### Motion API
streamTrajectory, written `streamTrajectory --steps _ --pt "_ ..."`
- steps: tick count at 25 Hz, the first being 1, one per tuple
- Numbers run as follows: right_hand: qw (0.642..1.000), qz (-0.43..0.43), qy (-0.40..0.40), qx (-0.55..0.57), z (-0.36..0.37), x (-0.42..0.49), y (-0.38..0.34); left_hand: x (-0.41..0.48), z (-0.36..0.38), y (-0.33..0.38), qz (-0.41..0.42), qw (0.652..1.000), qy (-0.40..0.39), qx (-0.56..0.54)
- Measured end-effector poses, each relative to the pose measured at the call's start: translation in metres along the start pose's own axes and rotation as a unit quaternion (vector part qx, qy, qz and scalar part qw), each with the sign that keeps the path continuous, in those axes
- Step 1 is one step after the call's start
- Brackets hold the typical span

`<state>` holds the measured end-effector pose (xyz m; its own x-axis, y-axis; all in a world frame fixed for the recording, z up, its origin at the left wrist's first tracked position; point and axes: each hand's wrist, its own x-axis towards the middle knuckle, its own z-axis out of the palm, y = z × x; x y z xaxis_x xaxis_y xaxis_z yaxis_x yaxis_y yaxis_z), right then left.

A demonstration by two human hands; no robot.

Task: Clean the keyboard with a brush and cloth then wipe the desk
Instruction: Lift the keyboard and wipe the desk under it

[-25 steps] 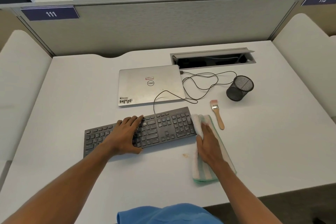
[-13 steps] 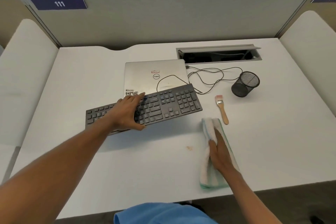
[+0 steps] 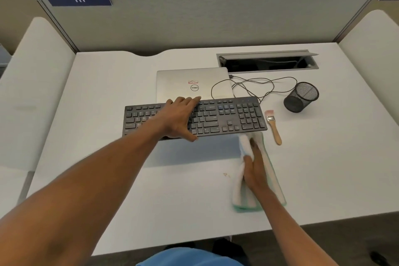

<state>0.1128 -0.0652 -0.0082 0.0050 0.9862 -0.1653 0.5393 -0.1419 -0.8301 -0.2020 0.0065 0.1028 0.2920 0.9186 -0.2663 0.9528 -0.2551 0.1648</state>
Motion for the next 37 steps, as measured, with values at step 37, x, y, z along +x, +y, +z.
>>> streamTrajectory --steps 37 --pt "0.932 0.259 -0.253 -0.001 -0.276 -0.104 0.076 -0.025 -0.001 0.069 -0.049 0.998 0.023 -0.018"
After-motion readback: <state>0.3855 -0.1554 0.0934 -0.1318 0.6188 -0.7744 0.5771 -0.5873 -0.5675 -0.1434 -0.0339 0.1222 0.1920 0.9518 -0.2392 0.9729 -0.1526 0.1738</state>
